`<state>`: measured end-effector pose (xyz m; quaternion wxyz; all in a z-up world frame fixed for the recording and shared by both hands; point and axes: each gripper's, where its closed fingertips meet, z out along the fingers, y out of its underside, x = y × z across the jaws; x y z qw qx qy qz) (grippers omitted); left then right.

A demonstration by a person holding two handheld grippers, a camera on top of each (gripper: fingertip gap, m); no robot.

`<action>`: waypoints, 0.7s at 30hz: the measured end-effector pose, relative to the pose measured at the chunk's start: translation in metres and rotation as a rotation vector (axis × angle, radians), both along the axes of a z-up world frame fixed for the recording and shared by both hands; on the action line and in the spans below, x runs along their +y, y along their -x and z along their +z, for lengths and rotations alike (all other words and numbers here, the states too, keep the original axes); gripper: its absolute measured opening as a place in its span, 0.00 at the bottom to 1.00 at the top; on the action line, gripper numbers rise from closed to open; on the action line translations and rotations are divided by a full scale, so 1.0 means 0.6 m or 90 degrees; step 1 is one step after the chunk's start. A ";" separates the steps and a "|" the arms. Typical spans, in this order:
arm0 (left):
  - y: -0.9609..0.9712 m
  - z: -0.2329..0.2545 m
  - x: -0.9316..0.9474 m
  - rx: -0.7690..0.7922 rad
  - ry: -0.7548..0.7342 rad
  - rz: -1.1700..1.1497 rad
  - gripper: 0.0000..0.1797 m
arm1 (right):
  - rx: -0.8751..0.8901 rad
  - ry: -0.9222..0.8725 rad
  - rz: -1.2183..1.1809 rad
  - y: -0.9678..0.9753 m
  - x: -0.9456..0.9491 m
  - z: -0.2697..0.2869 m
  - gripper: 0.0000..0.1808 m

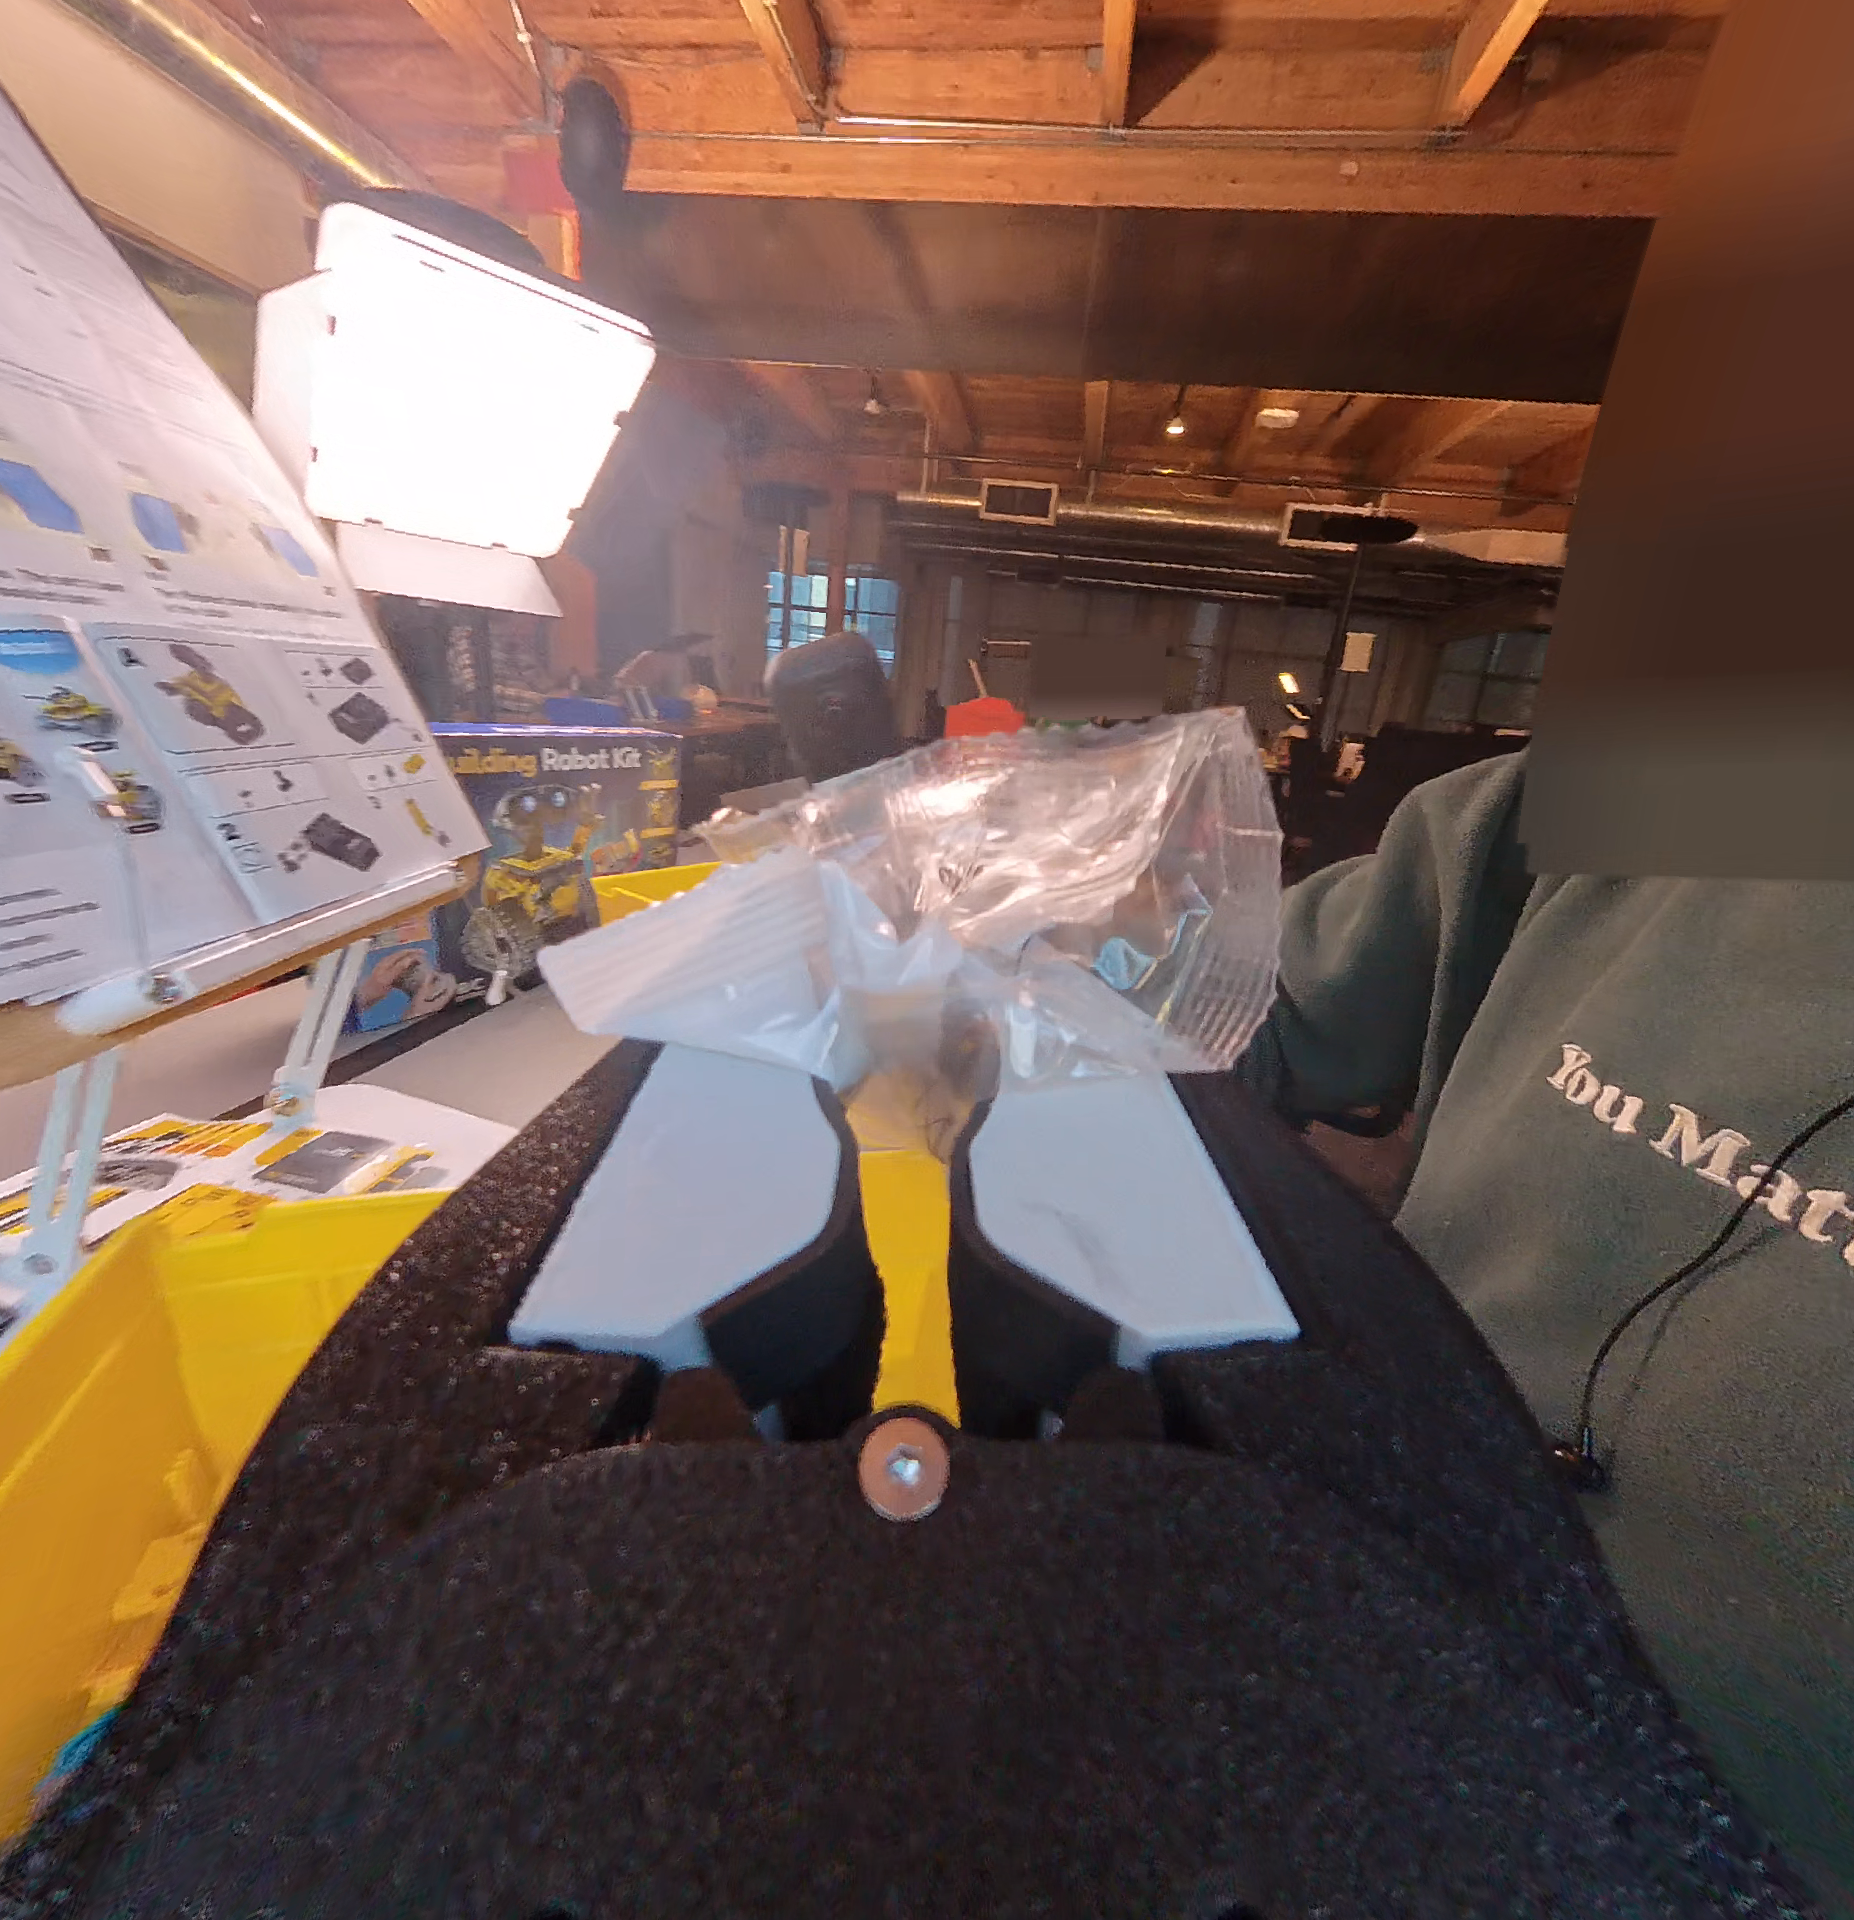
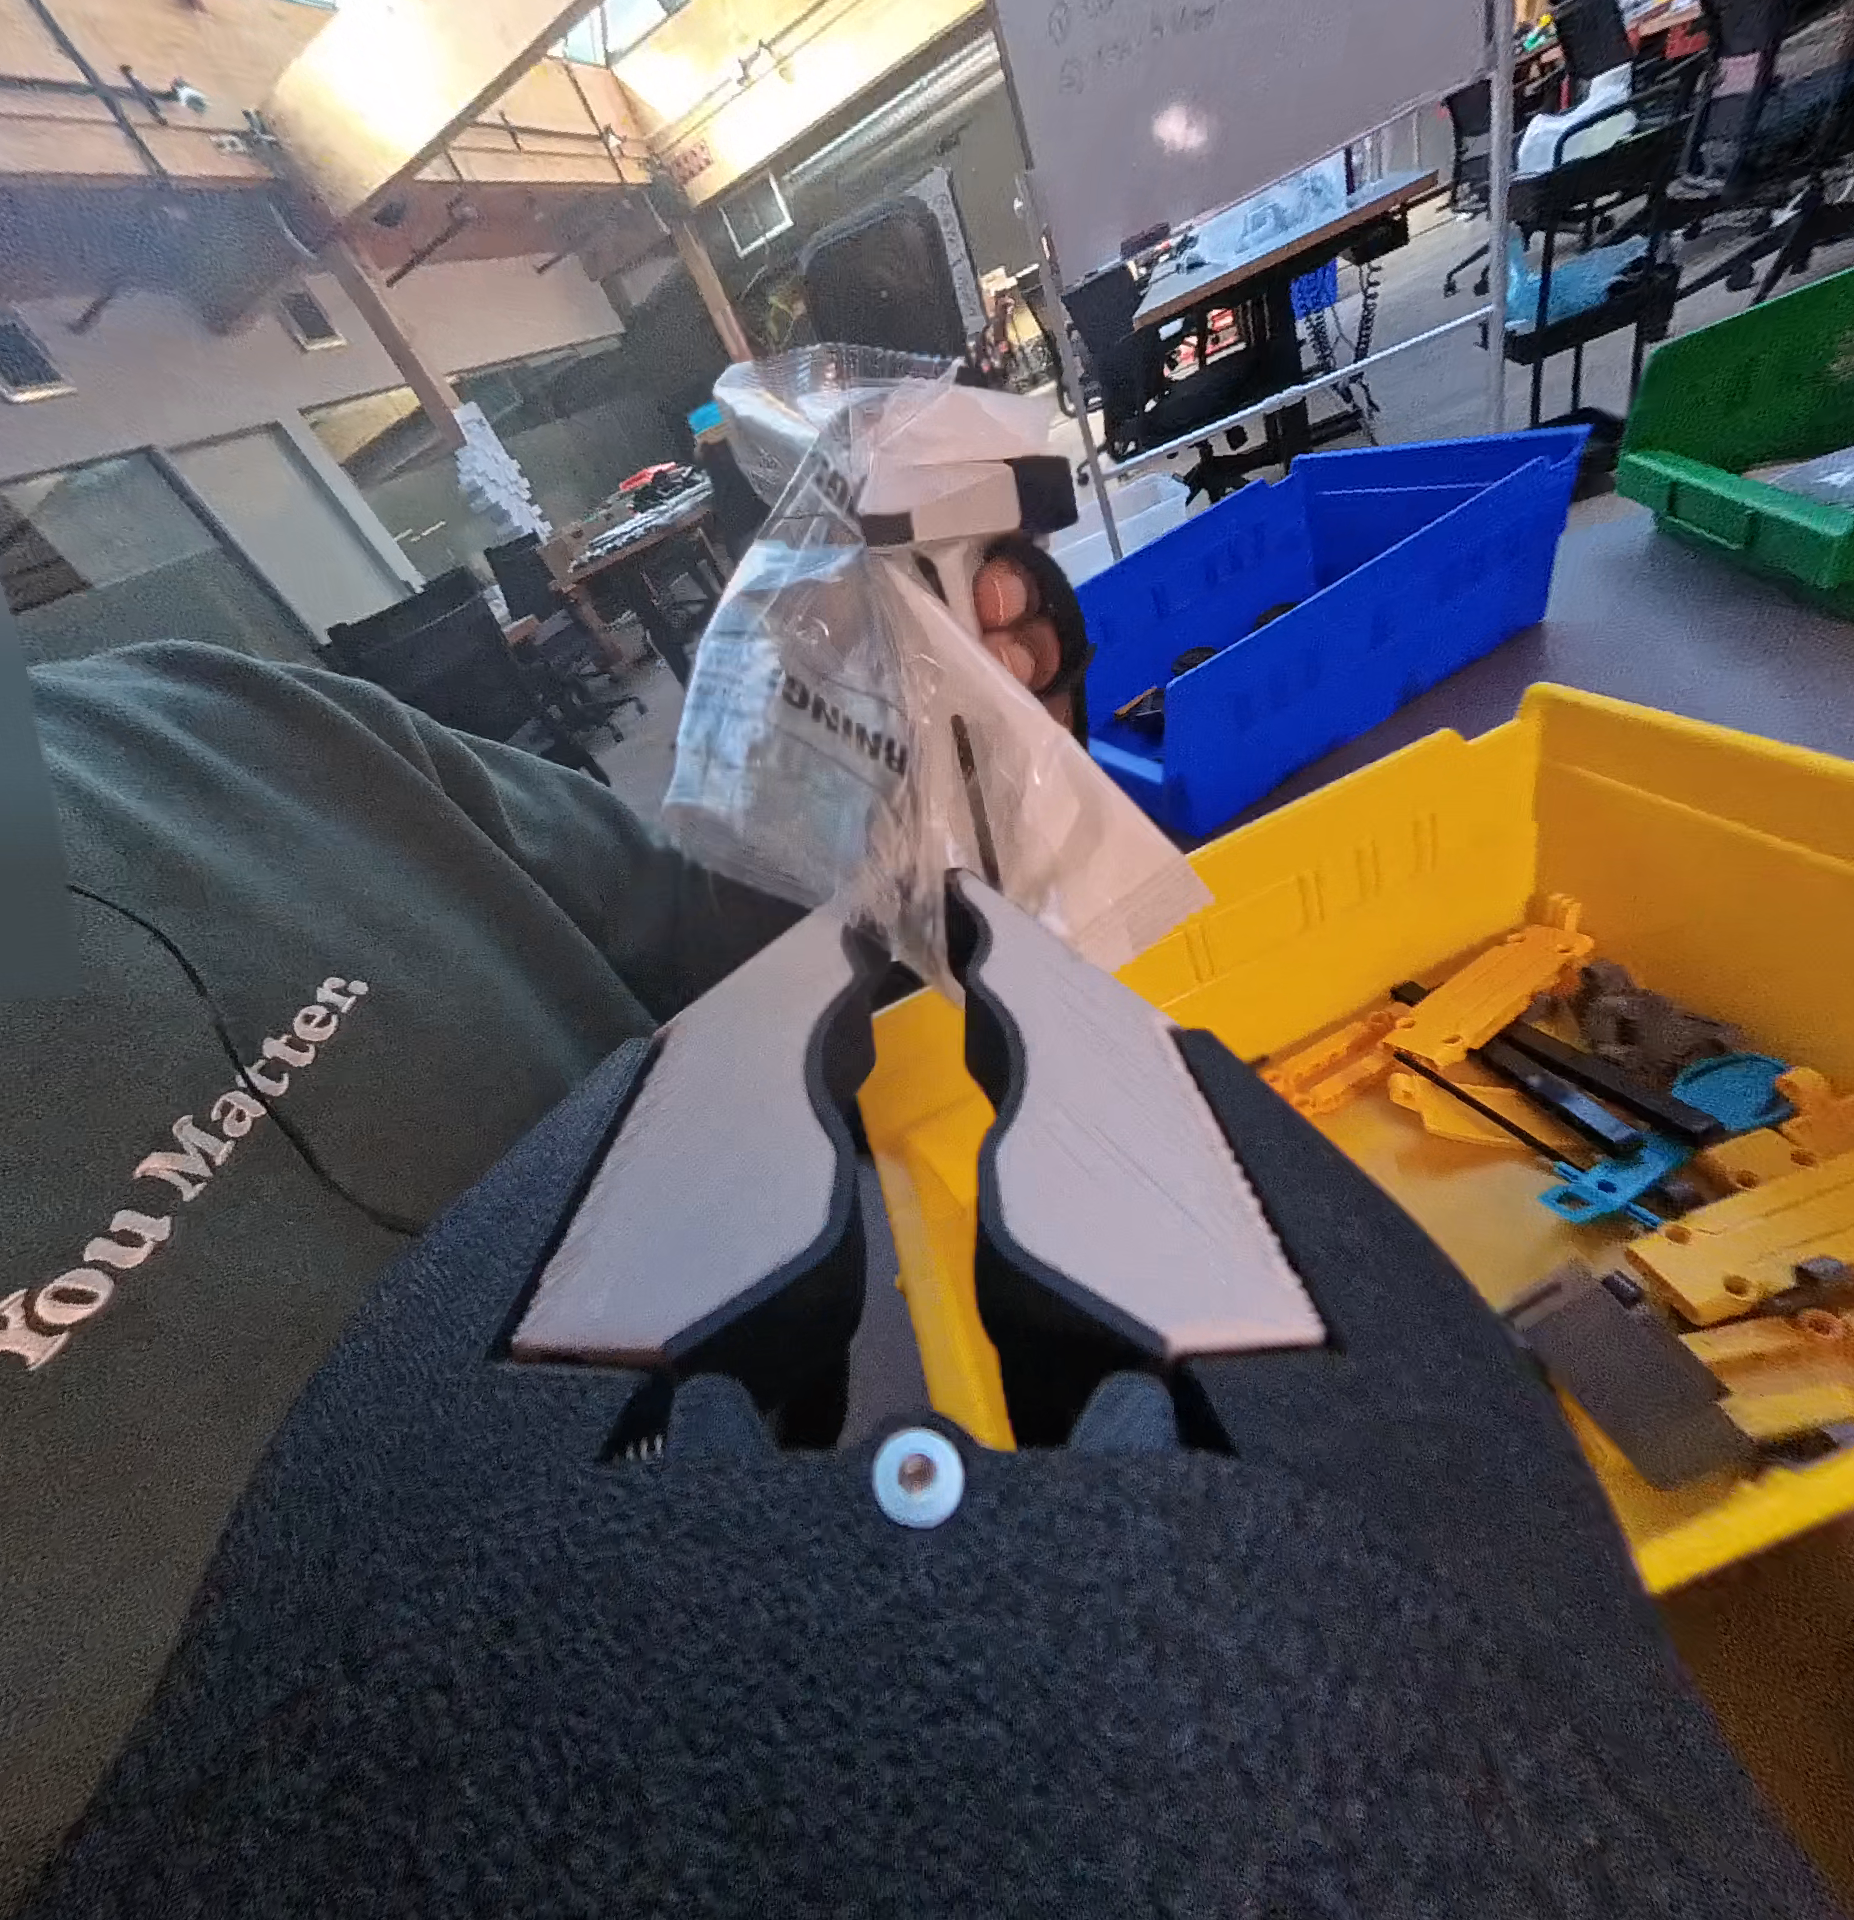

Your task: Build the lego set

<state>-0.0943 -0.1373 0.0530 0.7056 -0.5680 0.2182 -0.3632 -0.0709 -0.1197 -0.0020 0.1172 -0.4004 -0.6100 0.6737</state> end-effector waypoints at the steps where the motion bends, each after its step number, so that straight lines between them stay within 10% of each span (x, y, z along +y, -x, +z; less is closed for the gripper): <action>1: 0.017 0.001 -0.001 0.004 0.004 0.021 0.00 | 0.000 -0.029 -0.032 -0.001 0.022 -0.002 0.12; 4: 0.030 -0.021 0.003 0.092 0.043 0.048 0.00 | 0.006 -0.228 -0.086 -0.009 0.057 -0.008 0.40; 8: -0.034 -0.039 0.012 0.191 0.064 -0.032 0.00 | -0.019 -0.374 -0.017 0.006 0.004 -0.008 0.51; 10: -0.066 -0.041 0.008 0.220 0.067 -0.084 0.01 | -0.065 -0.394 0.048 0.015 -0.024 -0.048 0.42; 13: -0.047 -0.046 0.007 0.252 0.080 -0.057 0.05 | -0.041 -0.311 0.078 0.012 -0.025 -0.046 0.01; 21: -0.016 -0.128 -0.004 0.310 0.187 -0.045 0.16 | -0.117 -0.392 0.084 0.004 0.003 -0.090 0.00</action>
